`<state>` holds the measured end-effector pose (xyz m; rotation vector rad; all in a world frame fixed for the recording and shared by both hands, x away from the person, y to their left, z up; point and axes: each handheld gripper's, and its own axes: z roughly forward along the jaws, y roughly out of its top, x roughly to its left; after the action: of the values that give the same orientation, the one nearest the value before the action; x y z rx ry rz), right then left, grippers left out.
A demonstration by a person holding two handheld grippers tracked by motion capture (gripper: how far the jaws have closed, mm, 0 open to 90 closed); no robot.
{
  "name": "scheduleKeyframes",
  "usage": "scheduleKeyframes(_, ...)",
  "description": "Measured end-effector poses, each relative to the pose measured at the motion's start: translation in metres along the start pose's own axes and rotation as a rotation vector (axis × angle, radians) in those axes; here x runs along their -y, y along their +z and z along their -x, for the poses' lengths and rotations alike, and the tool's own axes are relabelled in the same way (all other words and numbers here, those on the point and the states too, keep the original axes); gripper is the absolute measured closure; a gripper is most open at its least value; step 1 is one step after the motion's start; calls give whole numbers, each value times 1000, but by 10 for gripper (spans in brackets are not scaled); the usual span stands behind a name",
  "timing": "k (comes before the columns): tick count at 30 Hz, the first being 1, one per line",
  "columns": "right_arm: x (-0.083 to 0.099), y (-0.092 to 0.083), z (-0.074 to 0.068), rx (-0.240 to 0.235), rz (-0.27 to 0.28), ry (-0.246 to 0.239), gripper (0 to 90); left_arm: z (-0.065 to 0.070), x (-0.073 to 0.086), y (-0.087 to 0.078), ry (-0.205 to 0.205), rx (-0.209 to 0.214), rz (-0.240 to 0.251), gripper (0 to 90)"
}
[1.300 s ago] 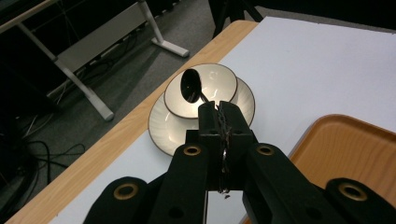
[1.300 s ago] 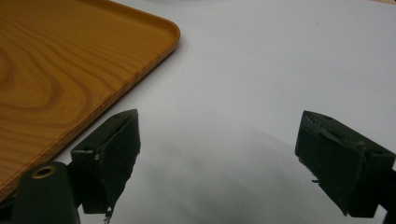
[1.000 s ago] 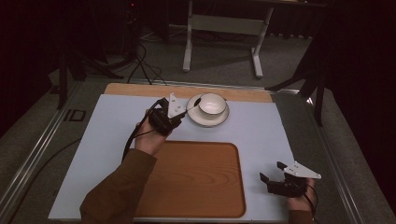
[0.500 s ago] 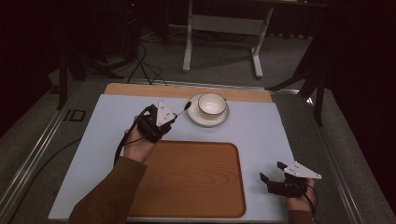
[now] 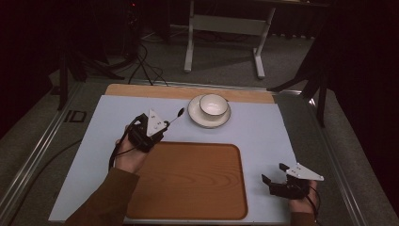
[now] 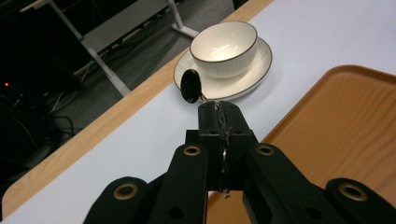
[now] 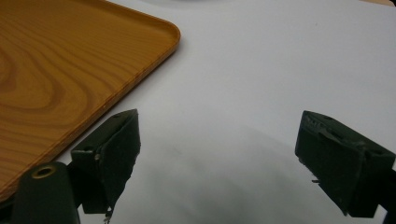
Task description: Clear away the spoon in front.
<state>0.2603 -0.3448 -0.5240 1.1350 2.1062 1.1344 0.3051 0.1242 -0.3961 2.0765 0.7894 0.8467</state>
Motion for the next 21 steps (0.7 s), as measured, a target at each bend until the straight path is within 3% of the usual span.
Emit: scheduleKeyframes(21,0,0,-1,0,-1,2,139,-4,35,-18,-55,-30,-29,888)
